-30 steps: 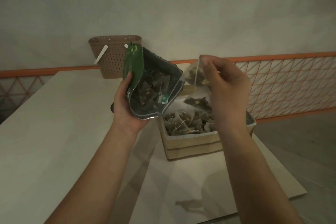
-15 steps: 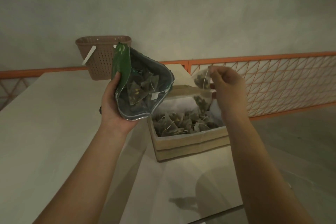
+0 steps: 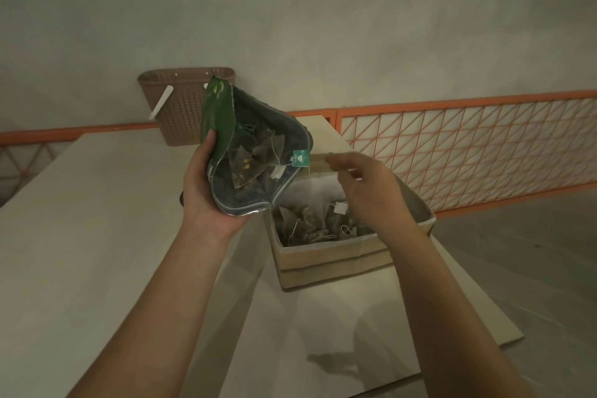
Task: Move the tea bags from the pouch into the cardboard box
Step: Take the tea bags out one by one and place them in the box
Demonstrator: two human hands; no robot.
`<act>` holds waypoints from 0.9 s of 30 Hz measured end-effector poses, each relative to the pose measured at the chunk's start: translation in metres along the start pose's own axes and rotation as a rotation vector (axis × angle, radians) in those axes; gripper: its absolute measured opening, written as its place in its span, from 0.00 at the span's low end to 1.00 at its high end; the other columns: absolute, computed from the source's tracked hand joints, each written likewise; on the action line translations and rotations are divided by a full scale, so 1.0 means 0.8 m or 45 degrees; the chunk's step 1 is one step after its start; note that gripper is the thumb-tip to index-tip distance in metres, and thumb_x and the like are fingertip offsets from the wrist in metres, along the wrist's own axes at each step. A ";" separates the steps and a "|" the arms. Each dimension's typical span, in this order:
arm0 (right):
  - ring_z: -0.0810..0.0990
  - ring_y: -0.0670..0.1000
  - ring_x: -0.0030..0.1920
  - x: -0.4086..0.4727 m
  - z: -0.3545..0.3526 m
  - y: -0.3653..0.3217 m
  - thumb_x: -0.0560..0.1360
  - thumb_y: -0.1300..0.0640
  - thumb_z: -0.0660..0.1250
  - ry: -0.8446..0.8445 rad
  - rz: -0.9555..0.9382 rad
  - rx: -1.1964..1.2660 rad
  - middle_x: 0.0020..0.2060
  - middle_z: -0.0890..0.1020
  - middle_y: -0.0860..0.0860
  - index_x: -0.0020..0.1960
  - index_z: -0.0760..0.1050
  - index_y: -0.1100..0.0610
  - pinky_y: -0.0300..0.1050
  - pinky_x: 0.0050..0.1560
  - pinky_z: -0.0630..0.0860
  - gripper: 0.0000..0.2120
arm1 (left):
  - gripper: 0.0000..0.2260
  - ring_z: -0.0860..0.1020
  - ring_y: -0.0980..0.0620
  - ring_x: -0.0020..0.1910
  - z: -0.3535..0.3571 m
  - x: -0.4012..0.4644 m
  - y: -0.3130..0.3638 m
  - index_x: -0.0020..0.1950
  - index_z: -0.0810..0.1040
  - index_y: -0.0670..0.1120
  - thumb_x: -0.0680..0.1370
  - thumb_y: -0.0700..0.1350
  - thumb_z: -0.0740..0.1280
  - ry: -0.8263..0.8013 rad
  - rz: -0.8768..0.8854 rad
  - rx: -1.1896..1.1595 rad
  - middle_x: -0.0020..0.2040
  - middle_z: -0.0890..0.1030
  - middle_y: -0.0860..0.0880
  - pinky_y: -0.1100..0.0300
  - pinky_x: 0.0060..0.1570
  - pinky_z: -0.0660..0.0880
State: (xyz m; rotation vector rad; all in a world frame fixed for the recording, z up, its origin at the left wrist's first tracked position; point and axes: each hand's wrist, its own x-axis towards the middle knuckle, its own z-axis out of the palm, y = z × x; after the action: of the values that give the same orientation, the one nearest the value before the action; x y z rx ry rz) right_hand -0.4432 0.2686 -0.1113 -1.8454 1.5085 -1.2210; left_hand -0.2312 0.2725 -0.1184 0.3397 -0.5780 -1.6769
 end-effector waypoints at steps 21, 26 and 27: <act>0.65 0.48 0.29 -0.013 -0.016 -0.054 0.77 0.49 0.69 0.306 -0.200 0.406 0.27 0.70 0.59 0.46 0.82 0.58 0.41 0.30 0.64 0.12 | 0.25 0.78 0.40 0.65 0.003 -0.002 -0.002 0.76 0.72 0.49 0.82 0.58 0.60 0.014 0.011 0.001 0.72 0.76 0.43 0.45 0.59 0.79; 0.76 0.46 0.30 0.002 -0.029 -0.051 0.78 0.51 0.68 0.331 -0.120 0.568 0.33 0.78 0.55 0.48 0.79 0.62 0.40 0.35 0.76 0.13 | 0.25 0.74 0.40 0.71 -0.001 0.001 -0.003 0.77 0.71 0.50 0.82 0.58 0.61 0.015 -0.002 -0.016 0.74 0.74 0.44 0.43 0.63 0.76; 0.78 0.45 0.31 0.003 -0.030 -0.050 0.79 0.51 0.67 0.328 -0.090 0.585 0.35 0.81 0.54 0.51 0.79 0.61 0.39 0.36 0.77 0.12 | 0.25 0.72 0.40 0.73 -0.002 0.001 -0.003 0.77 0.71 0.50 0.82 0.58 0.61 0.017 -0.008 -0.021 0.75 0.73 0.44 0.42 0.65 0.75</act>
State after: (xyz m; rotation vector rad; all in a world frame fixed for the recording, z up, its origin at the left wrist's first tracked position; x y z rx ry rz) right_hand -0.4423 0.2824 -0.0669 -1.4889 1.1584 -1.7244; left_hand -0.2330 0.2714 -0.1208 0.3408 -0.5530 -1.6831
